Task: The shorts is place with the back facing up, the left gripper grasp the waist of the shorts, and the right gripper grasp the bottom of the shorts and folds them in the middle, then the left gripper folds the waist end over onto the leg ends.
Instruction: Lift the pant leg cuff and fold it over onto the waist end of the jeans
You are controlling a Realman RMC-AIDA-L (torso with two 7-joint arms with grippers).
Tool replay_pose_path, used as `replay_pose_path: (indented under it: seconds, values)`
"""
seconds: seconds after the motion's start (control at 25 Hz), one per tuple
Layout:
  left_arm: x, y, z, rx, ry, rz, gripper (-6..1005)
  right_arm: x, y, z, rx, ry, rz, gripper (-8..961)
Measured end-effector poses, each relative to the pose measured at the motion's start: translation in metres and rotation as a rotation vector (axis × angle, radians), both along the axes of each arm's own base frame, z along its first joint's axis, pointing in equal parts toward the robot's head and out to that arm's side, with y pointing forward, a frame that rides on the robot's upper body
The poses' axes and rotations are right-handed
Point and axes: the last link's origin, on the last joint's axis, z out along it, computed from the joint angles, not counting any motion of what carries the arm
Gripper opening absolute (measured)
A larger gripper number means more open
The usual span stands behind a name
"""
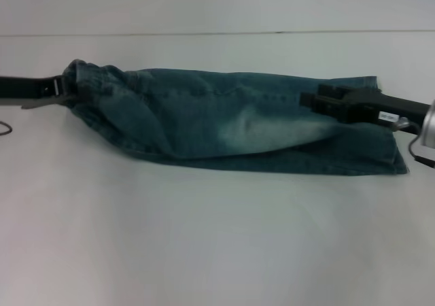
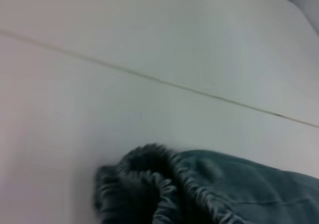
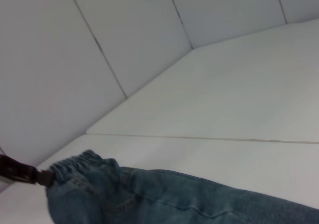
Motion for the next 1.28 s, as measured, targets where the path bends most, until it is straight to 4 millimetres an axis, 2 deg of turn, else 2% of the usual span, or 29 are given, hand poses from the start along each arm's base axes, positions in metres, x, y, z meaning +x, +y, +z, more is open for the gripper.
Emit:
replay_pose_path:
  seconds: [0.24, 0.28, 0.32, 0.44, 0.56, 0.8, 1.08, 1.28]
  values:
    - [0.043, 0.012, 0.001, -0.076, 0.034, -0.132, 92, -0.007, 0.014, -0.022, 0.082, -0.012, -0.018, 697]
    - [0.043, 0.012, 0.001, -0.076, 0.034, -0.132, 92, -0.007, 0.016, -0.025, 0.103, -0.011, -0.022, 646]
    - [0.064, 0.018, 0.001, -0.102, 0.044, -0.187, 92, -0.008, 0.018, -0.028, 0.121, -0.012, -0.024, 595]
    - [0.084, 0.024, -0.001, -0.121, 0.057, -0.238, 91, -0.01, 0.023, -0.039, 0.167, -0.028, -0.05, 443]
    - [0.105, 0.031, -0.004, -0.139, 0.075, -0.285, 90, -0.012, 0.026, -0.051, 0.183, -0.059, -0.072, 200]
    - [0.144, 0.042, -0.005, -0.158, 0.117, -0.366, 90, -0.026, 0.029, -0.077, 0.189, -0.113, -0.07, 24]
    - [0.186, 0.048, 0.001, -0.168, 0.127, -0.45, 90, -0.053, 0.03, -0.103, 0.142, -0.146, -0.021, 27]
    - [0.205, 0.049, 0.007, -0.162, 0.136, -0.494, 90, -0.078, 0.03, -0.117, 0.099, -0.139, 0.026, 28]
